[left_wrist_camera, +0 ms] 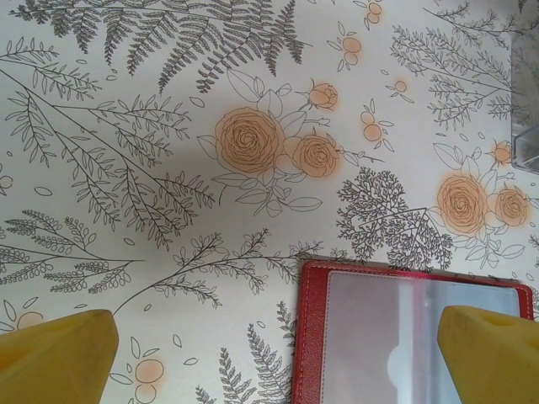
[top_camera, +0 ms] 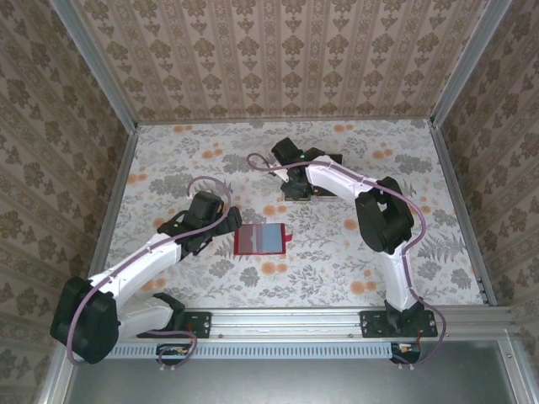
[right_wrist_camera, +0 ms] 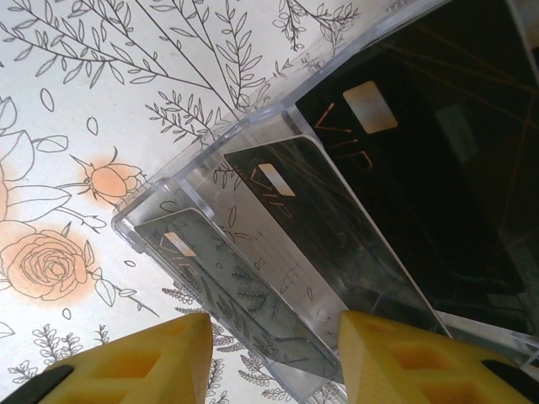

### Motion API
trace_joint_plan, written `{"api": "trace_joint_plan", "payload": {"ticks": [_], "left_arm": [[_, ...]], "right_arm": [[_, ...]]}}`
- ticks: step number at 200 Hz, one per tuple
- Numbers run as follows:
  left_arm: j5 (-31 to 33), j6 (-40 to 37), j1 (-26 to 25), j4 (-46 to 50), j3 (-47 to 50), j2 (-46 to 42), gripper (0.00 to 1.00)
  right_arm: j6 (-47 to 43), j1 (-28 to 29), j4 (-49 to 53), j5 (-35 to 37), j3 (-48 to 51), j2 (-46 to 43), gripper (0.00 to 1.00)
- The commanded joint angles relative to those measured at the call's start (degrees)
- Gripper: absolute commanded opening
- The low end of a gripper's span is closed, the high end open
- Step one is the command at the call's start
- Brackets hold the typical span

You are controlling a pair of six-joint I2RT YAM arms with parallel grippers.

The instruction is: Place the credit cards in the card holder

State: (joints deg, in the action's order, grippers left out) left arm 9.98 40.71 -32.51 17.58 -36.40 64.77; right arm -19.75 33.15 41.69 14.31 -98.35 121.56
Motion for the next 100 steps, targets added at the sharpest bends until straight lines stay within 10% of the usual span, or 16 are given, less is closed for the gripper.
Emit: {"api": "trace_joint_plan", "payload": {"ticks": [1,100], "left_arm": [[-1.0,-0.3,0.5,-0.4,0.7,-0.4,1.00],[-1.8,0.1,1.0,-1.7,1.6,0.0,1.00]], "right_arm": [[-1.5,0.0,1.6,2.2,-2.0,1.8,0.44],[-1.5,0.1,2.5,2.0,-2.1,1.9,0.28]]}}
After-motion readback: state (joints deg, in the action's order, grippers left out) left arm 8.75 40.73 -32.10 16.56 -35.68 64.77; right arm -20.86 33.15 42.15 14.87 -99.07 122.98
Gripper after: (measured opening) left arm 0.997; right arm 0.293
